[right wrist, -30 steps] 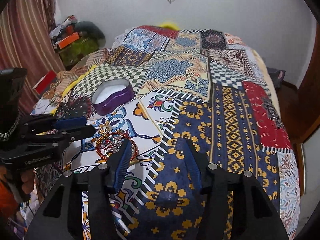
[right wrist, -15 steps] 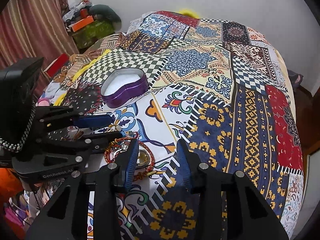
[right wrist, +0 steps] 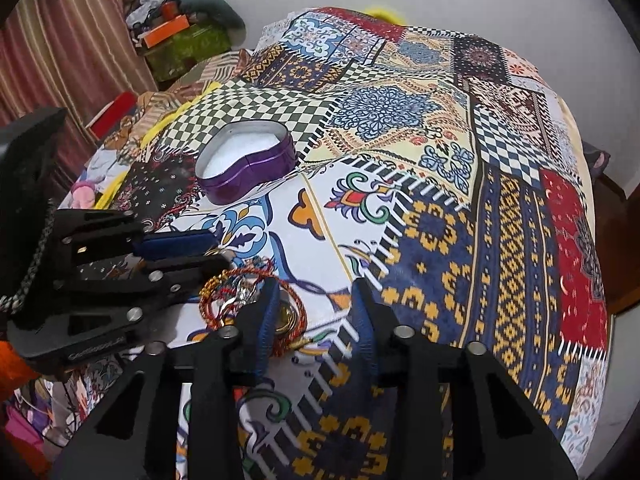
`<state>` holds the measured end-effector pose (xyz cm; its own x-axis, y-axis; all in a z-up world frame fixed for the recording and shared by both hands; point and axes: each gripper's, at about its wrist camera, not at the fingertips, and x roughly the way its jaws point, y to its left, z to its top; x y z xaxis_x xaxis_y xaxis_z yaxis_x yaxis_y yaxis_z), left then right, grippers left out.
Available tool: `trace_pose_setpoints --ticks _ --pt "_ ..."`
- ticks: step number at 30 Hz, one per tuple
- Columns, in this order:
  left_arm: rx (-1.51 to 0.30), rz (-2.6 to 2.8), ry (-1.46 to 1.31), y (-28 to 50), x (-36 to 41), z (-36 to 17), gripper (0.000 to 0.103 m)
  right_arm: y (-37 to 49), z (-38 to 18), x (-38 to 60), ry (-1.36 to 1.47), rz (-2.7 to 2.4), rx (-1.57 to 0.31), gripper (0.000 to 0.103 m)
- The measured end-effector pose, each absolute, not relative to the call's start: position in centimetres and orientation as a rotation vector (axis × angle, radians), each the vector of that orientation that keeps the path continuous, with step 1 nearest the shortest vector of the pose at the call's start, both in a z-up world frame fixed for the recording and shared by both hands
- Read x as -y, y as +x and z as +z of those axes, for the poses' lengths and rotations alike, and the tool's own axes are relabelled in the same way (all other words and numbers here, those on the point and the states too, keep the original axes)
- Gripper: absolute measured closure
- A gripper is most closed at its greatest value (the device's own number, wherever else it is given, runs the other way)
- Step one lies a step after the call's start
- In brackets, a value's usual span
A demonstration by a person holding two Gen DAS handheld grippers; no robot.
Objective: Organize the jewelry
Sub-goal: 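Grasp a gold ring with the left tool while the right tool grasps the red beaded bracelet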
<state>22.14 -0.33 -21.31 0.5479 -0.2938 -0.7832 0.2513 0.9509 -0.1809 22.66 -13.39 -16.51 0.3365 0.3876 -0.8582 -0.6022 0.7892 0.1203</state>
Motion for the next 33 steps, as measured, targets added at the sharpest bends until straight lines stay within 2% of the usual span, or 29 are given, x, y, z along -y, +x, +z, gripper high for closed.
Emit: trace_pose_setpoints --ticks 8,10,13,33 --pt "-0.93 -0.307 -0.069 21.4 -0.3 -21.2 0.085 22.5 -17.3 11.2 -0.332 0.698 -1.059 0.083" --pt "-0.929 -0.302 -0.075 21.3 -0.4 -21.2 0.085 22.4 -17.3 10.9 -0.348 0.709 -1.055 0.096" --pt "-0.927 -0.294 -0.087 21.2 -0.4 -21.0 0.085 22.3 -17.2 10.8 -0.341 0.712 -1.053 0.098" --pt "-0.83 -0.23 -0.091 18.2 -1.2 -16.2 0.085 19.8 -10.2 12.6 -0.221 0.688 -0.894 0.1"
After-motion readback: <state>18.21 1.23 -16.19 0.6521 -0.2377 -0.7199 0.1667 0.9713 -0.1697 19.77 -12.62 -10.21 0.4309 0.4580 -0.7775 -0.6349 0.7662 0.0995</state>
